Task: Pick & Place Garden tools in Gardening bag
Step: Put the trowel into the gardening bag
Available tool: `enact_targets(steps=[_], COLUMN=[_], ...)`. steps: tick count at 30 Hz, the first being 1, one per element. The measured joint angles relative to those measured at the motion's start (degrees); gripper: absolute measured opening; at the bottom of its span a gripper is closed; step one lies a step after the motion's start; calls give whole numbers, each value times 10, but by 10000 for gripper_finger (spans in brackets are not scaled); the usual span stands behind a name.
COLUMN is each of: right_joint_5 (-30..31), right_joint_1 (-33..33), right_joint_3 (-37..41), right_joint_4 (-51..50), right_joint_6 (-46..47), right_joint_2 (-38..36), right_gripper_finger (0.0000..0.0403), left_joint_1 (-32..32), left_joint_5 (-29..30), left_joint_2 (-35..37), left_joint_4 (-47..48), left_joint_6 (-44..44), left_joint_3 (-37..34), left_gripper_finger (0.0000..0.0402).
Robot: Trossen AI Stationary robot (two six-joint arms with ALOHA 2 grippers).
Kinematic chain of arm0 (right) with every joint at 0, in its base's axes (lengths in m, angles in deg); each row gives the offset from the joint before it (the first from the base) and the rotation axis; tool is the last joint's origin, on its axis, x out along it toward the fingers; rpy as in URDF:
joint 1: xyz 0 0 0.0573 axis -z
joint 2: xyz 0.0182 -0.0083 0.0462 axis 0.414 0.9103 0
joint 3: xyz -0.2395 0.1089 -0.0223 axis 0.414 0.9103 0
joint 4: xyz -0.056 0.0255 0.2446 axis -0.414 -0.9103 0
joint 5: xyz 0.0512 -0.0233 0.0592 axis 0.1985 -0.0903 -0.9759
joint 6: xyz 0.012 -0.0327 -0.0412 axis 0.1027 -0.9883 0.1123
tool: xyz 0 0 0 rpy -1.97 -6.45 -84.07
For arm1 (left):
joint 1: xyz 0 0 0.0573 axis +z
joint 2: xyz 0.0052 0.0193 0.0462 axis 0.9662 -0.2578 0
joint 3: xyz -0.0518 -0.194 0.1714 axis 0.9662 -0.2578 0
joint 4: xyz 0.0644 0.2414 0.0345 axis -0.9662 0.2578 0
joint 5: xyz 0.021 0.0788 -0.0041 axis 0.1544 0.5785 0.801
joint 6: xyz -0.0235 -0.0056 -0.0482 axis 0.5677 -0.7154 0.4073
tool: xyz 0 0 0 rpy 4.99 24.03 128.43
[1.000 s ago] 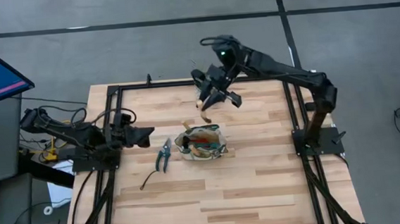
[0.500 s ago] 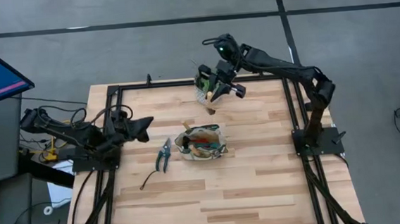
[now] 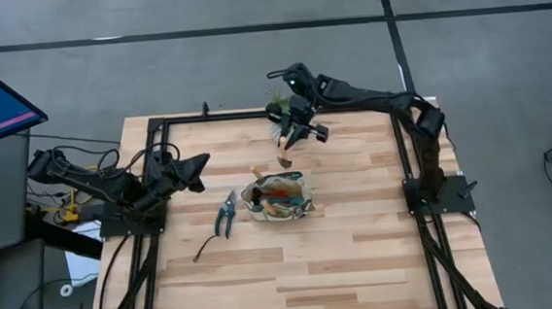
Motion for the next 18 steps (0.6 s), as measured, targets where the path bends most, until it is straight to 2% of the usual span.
enact_targets(steps=[8, 18], right_joint_5=[-3, -4], right_joint_1=[-27, -24], right_joint_3=[0, 9], right_joint_4=[3, -12], right_joint_6=[-16, -35], right_joint_2=[3, 3], right_gripper_finger=[58, 58], left_joint_1=[0, 0], left_joint_5=[5, 6], left_joint_2=[0, 0], left_joint_4=[0, 0], left_joint_6=[0, -17], left_joint_3=[0, 0], left_gripper_finger=[8, 8])
